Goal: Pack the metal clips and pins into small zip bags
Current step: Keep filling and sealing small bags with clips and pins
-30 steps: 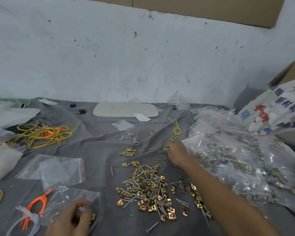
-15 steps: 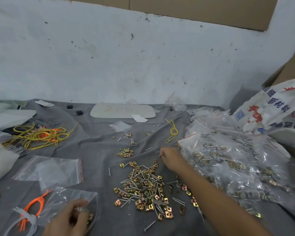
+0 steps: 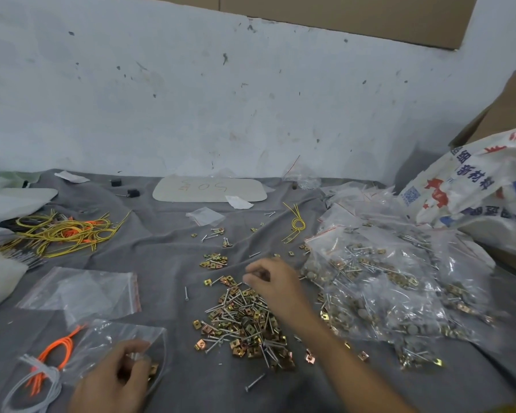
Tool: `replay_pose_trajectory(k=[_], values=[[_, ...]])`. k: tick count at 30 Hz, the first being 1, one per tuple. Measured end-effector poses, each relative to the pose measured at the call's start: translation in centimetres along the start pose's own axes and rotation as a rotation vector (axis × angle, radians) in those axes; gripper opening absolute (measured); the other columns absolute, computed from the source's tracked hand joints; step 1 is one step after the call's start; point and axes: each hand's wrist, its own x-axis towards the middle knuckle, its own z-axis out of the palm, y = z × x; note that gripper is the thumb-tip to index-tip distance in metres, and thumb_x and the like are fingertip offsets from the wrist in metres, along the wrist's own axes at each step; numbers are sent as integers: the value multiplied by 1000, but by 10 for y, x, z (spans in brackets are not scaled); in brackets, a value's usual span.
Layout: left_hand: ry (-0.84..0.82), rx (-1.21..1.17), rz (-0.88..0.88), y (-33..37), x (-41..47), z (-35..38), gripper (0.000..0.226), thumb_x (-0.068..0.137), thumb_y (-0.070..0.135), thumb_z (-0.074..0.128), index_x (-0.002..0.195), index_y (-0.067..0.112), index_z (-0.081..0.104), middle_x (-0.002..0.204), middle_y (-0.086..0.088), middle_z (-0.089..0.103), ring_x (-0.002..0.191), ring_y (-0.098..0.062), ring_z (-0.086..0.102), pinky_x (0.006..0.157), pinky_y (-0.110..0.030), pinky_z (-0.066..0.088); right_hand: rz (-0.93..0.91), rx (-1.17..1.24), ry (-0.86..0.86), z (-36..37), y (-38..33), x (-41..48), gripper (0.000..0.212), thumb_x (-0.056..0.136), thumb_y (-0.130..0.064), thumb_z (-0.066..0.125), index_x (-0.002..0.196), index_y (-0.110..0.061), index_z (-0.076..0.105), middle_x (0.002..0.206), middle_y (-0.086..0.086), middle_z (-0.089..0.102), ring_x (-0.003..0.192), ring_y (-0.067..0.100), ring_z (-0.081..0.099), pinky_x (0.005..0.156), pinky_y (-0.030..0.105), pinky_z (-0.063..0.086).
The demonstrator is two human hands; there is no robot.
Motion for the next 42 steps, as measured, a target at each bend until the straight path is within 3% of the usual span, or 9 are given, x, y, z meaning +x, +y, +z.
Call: replay_pose_trajectory(k=[2, 5, 11, 17, 22, 25, 28, 34, 42], values=[[-35, 31, -21, -6, 4, 0, 21, 82, 21, 75, 76, 40, 68, 62, 21, 65, 73, -17, 64, 75, -40, 48, 13, 119, -31, 15, -17, -26, 12, 87, -30, 75, 98, -27, 75, 96, -7, 64, 82, 1, 61, 72, 10, 45], [-33, 32, -10, -5, 1, -2, 6, 75, 37, 67, 80, 39, 68, 62, 11, 67, 74, -20, 65, 79, -44, 50, 55, 362, -85, 50, -33, -61, 14, 83, -24, 77, 97, -22, 78, 92, -7, 73, 83, 2, 67, 74, 15, 52], [-31, 48, 75, -4, -7, -5, 24, 73, 36, 52, 91, 32, 67, 70, 5, 70, 72, -19, 67, 75, -44, 54, 169, 525, -61, 112, -44, -90, 15, 85, -17, 75, 98, -25, 77, 93, -10, 75, 89, 0, 69, 86, 25, 55], [-1, 40, 109, -12, -4, -5, 30, 76, 34, 48, 97, 30, 70, 78, 11, 71, 80, -15, 66, 79, -43, 55, 129, 392, -59, 123, -43, -94, 14, 86, -21, 71, 99, -24, 76, 92, -12, 74, 88, 2, 68, 84, 30, 56], [-27, 41, 106, -15, -2, -5, 36, 77, 34, 45, 101, 28, 71, 75, 6, 70, 77, -18, 66, 78, -44, 55, 39, 220, -54, 130, -51, -95, 11, 84, -20, 77, 92, -25, 70, 78, -14, 69, 78, -11, 62, 64, 3, 42], [-44, 33, 121, -14, -3, -3, 33, 75, 38, 43, 95, 36, 69, 79, 15, 70, 79, 0, 63, 77, -37, 53, 40, 171, -48, 133, -49, -97, 21, 84, -29, 78, 86, -31, 57, 76, -14, 65, 75, -5, 62, 64, 11, 46], [-47, 38, 126, -15, -2, -3, 27, 72, 42, 41, 86, 46, 64, 81, 29, 69, 83, 8, 61, 74, -28, 49, -5, 156, -71, 135, -49, -99, 16, 84, -25, 77, 86, -28, 61, 83, -8, 70, 78, 4, 65, 72, 28, 53], [-48, 34, 123, -20, 0, -2, 33, 73, 39, 42, 92, 40, 68, 74, 15, 70, 74, -3, 63, 76, -39, 55, -93, 167, -7, 132, -48, -105, 19, 84, -12, 67, 98, -23, 73, 96, -7, 72, 87, 6, 67, 80, 27, 54], [-34, 14, 143, -27, 1, 0, 33, 72, 42, 42, 93, 42, 67, 75, 12, 71, 71, -9, 65, 73, -44, 56, -117, 180, -78, 127, -57, -110, 8, 87, -24, 69, 91, -26, 62, 89, -10, 70, 80, 4, 63, 72, 26, 50]])
